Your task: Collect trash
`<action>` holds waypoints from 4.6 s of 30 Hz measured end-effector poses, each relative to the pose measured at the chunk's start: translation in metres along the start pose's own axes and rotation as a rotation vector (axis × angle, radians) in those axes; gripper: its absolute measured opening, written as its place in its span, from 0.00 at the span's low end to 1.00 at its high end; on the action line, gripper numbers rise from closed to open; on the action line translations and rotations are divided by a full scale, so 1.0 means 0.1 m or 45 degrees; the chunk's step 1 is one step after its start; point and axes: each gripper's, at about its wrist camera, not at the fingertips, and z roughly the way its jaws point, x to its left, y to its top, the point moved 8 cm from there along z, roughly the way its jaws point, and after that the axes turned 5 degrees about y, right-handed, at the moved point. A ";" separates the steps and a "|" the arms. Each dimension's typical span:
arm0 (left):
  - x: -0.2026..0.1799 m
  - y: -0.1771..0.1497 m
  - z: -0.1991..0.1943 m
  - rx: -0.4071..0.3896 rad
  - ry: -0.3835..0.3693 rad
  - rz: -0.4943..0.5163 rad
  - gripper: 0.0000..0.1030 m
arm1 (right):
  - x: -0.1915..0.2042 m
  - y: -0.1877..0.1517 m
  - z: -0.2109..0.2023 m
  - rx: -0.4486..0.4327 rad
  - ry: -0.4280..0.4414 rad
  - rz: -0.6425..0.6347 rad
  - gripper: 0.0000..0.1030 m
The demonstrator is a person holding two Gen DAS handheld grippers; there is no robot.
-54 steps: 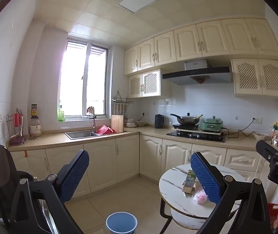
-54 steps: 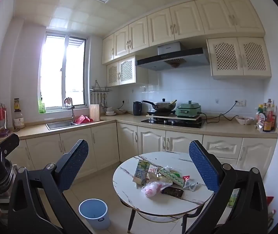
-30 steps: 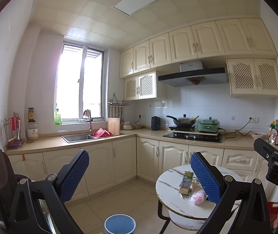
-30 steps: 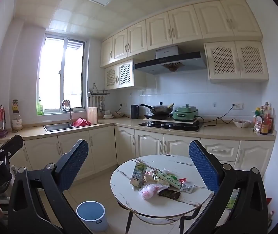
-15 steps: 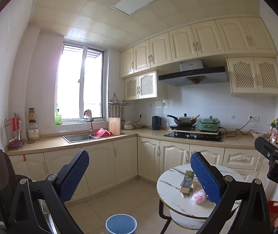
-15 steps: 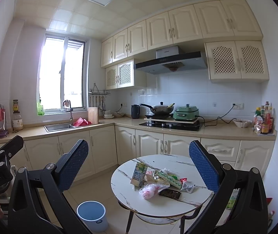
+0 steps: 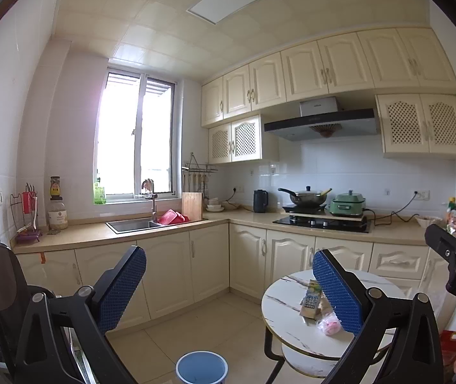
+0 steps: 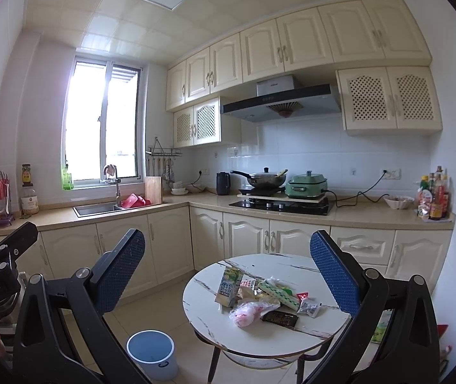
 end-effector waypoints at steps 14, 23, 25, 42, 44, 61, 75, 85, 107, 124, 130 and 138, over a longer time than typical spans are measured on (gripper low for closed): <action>-0.17 -0.41 0.83 0.120 -0.016 0.025 0.99 | -0.31 -0.36 0.51 0.046 -0.046 0.042 1.00; -0.61 -1.14 1.86 0.408 -0.031 0.126 0.99 | -1.13 -1.38 1.31 0.335 -0.124 0.105 1.00; -0.76 -1.30 2.08 0.475 -0.058 0.146 0.99 | -1.37 -1.71 1.51 0.428 -0.136 0.118 1.00; -2.42 -2.20 3.79 0.827 -0.444 0.322 0.99 | -2.20 -3.15 2.45 0.812 -0.114 0.163 1.00; -2.55 -2.30 4.00 0.862 -0.457 0.327 0.98 | -2.26 -3.20 2.51 0.825 -0.106 0.174 1.00; -2.74 -2.41 4.49 0.928 -0.707 0.244 0.48 | -2.45 -3.30 2.85 0.873 -0.051 0.158 1.00; -1.70 -1.91 4.17 0.773 -0.631 0.105 0.48 | -2.09 -2.98 3.45 0.842 0.003 0.041 1.00; -1.51 -1.80 3.88 0.758 -0.612 0.097 0.48 | -1.86 -3.09 4.15 0.956 0.015 -0.045 0.96; -0.71 -1.40 3.58 0.674 -0.625 -0.020 0.49 | -1.36 -1.73 3.53 0.512 0.092 -0.044 0.17; 1.71 -2.56 4.25 0.843 -0.079 -0.068 0.49 | 2.14 -3.12 4.64 0.842 0.788 -0.051 0.17; 2.07 -3.72 4.94 1.037 -0.022 -0.067 0.49 | 2.56 -4.65 5.37 1.195 0.815 0.047 0.17; 2.12 -4.89 5.70 1.239 0.037 -0.104 0.50 | 2.65 -6.14 6.13 1.513 0.795 0.249 0.18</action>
